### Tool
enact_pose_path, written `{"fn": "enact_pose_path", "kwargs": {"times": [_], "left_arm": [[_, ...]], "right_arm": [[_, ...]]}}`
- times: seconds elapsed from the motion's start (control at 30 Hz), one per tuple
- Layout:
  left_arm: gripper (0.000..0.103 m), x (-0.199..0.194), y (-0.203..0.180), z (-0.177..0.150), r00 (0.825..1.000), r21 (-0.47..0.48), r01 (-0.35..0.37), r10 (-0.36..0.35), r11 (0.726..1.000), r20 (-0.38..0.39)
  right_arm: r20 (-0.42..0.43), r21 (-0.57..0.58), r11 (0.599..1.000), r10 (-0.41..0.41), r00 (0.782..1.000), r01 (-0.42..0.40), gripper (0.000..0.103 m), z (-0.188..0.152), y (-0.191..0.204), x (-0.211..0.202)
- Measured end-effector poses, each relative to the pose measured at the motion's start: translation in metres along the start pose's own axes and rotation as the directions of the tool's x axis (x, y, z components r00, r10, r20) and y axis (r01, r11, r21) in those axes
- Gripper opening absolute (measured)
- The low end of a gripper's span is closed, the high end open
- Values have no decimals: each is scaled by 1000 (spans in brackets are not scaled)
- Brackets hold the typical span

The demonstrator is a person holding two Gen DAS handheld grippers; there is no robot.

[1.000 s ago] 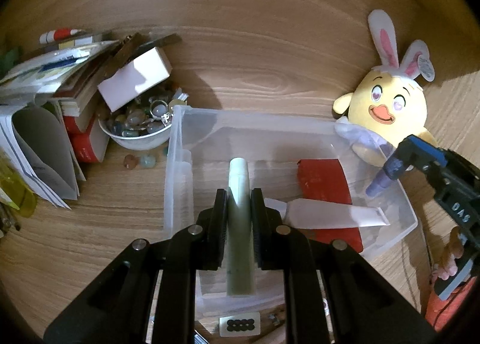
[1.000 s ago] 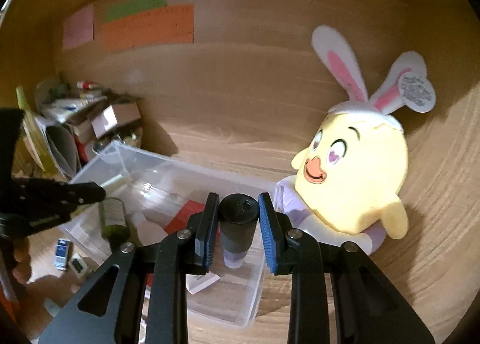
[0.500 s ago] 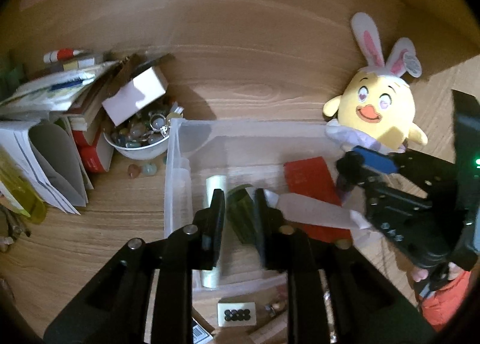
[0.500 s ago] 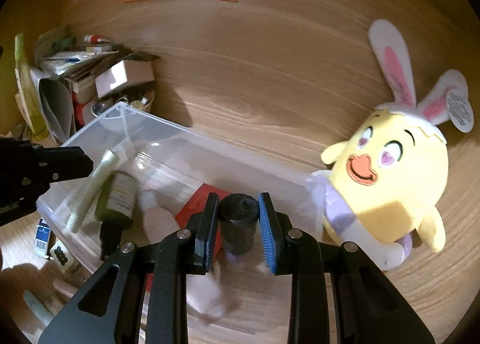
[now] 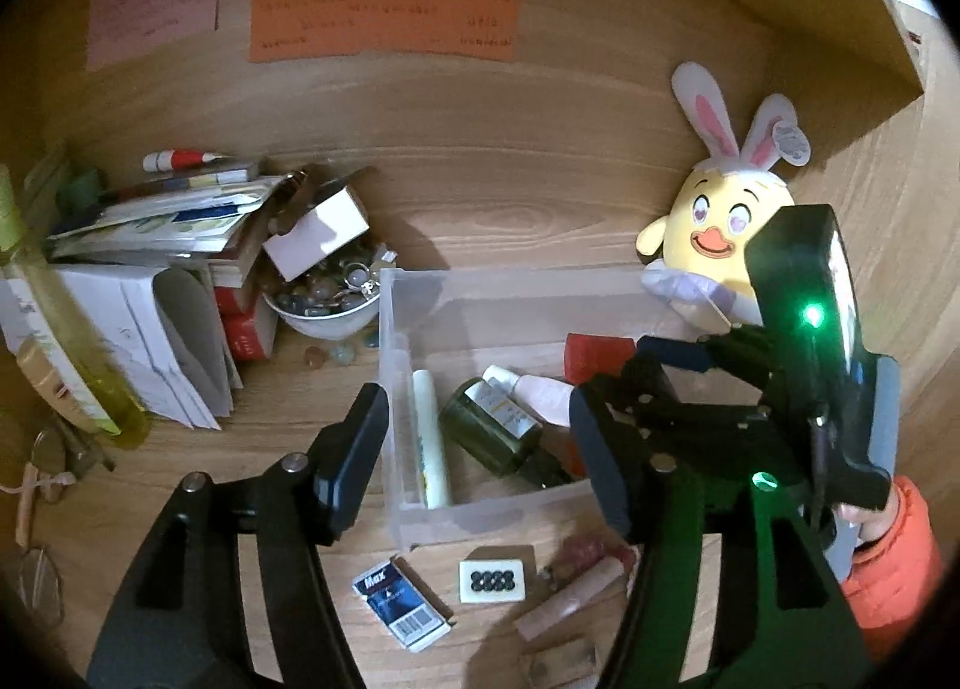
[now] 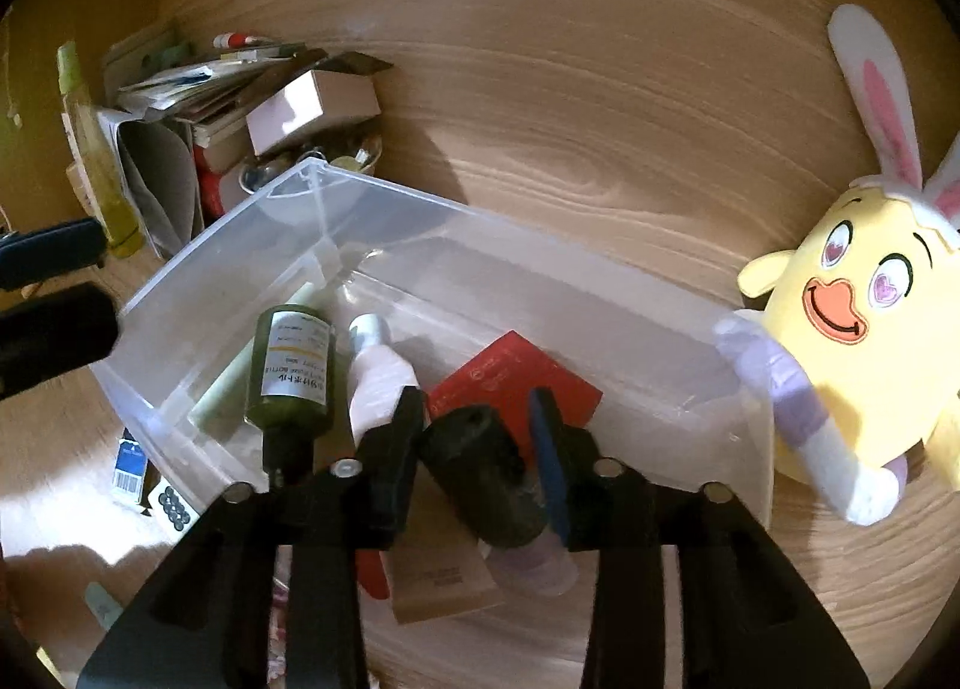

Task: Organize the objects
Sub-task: 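Carry purple bottle with right tool while left tool holds green tube over box, then open right gripper to drop purple bottle while left gripper releases green tube into box, then grasp blue Max box with left gripper while right gripper grasps white-red tube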

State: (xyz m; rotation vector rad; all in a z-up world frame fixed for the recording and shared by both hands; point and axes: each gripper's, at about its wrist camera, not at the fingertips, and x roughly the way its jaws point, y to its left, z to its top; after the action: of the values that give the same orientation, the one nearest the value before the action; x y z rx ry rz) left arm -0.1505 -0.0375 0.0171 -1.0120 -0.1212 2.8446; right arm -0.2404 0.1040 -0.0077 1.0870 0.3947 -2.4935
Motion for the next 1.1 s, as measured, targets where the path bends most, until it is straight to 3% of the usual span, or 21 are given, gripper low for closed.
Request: {"fn": "enact_pose_path", "kwargs": {"times": [0.03, 0.2, 0.3, 0.37, 0.73, 1.1], "left_arm": [[66, -2, 1, -1, 1000, 0, 1, -1, 1000, 2], [74, -14, 4, -6, 1000, 3, -13, 13, 1000, 20], [79, -22, 7, -8, 999, -6, -21, 21, 1000, 25], [88, -27, 10, -10, 999, -12, -34, 34, 999, 32], [97, -53, 23, -21, 996, -23, -74, 75, 997, 48], [97, -39, 36, -54, 994, -15, -78, 77, 997, -79]], "right_arm": [[6, 3, 1000, -1, 1000, 1, 50, 0, 0, -2], [58, -23, 999, -48, 997, 49, 60, -1, 5, -19], [80, -16, 999, -36, 996, 37, 68, 0, 4, -32], [92, -2, 1000, -12, 996, 12, 75, -1, 2, -41], [179, 28, 998, 41, 983, -47, 86, -16, 0, -95], [133, 35, 994, 98, 986, -104, 90, -50, 9, -102]]}}
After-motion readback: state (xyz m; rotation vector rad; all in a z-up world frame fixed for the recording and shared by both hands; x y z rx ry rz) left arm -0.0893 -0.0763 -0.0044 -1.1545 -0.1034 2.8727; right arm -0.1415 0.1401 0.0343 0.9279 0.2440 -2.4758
